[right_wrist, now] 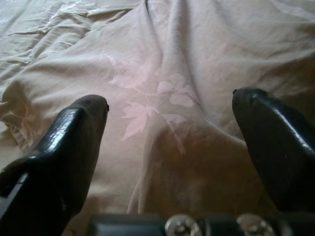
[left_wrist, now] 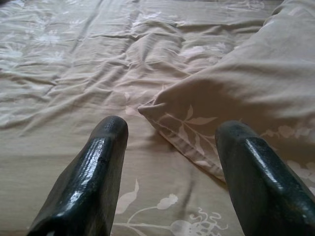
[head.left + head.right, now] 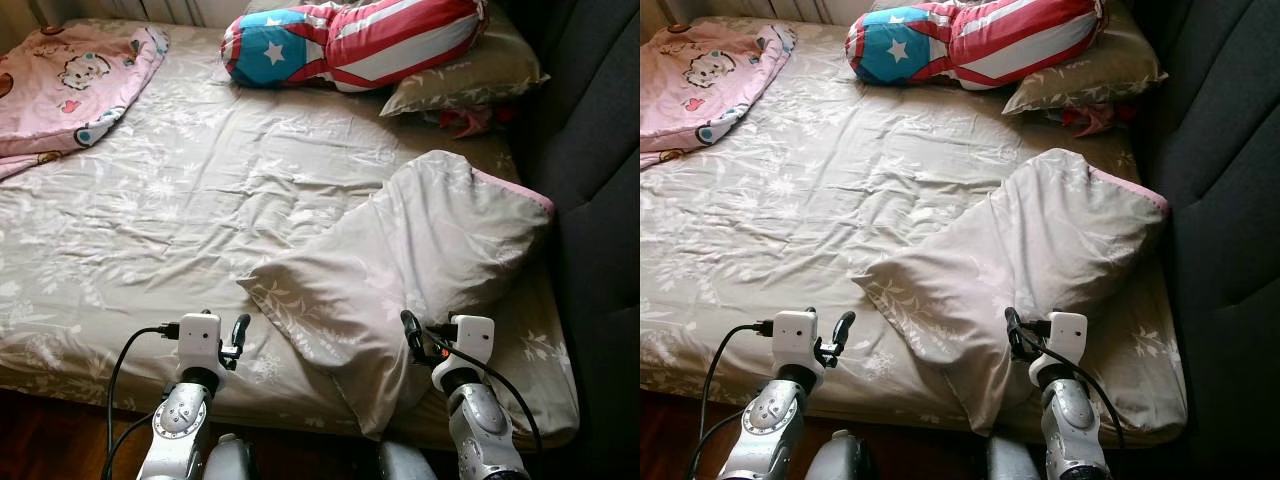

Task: Clean up the room

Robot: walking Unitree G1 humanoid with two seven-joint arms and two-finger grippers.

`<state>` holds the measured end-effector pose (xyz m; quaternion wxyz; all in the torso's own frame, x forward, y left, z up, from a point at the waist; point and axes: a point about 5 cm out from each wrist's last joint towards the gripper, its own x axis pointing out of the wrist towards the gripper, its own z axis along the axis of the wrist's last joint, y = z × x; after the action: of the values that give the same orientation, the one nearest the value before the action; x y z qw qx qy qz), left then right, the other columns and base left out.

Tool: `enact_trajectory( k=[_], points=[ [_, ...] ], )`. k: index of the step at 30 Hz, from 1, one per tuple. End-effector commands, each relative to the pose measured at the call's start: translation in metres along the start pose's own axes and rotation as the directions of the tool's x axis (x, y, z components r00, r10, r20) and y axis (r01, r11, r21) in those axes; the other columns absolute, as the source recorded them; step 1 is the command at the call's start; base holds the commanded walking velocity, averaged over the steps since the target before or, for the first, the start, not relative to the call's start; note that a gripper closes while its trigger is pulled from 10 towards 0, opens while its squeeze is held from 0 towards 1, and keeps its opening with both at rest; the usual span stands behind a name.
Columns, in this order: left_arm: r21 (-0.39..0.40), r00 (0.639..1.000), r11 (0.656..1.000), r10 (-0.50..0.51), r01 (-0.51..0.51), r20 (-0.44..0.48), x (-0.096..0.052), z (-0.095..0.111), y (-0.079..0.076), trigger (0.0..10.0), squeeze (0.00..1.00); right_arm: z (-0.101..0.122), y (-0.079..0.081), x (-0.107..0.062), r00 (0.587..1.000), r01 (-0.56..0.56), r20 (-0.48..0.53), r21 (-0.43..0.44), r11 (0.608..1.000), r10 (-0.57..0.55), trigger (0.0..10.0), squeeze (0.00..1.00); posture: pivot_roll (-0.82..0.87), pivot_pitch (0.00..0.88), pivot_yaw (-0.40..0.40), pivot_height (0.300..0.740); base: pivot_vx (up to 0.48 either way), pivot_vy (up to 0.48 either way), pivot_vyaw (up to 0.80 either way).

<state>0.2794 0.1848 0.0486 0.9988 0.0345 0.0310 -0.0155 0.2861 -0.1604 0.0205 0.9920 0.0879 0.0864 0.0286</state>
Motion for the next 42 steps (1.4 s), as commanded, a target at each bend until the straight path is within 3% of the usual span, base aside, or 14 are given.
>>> enact_trajectory(
  k=[1,13,16,42],
  points=[
    [0.003,1.0,1.0,0.002,-0.002,-0.024,-0.0039,-0.0043,0.0027,10.0,0.0,-0.0059,0.0001,-0.0028,1.0,0.005,-0.027,0.006,1.0,-0.005,10.0,0.0,-0.09,0.234,-0.02,0.653,0.0,0.0,0.0],
    [-0.007,1.0,1.0,0.002,-0.002,-0.027,-0.0037,-0.0042,0.0018,10.0,0.0,-0.0091,0.0028,-0.0014,0.998,-0.004,-0.066,0.008,1.0,0.005,10.0,0.0,-0.09,0.236,-0.021,0.644,0.0,0.0,0.0],
    [-0.007,1.0,1.0,0.002,-0.002,-0.027,-0.004,-0.0042,0.0017,10.0,0.0,-0.0065,0.0047,-0.0021,0.999,-0.018,-0.03,0.011,1.0,0.018,10.0,0.0,-0.09,0.236,-0.021,0.625,0.0,0.0,0.0],
    [-0.014,1.0,1.0,0.002,-0.002,-0.023,-0.0038,-0.0025,0.0022,10.0,0.0,-0.0037,0.0056,-0.0015,1.0,-0.02,-0.007,0.032,0.999,0.02,10.0,0.0,-0.08,0.238,-0.02,0.625,0.0,0.0,0.0]
  ],
)
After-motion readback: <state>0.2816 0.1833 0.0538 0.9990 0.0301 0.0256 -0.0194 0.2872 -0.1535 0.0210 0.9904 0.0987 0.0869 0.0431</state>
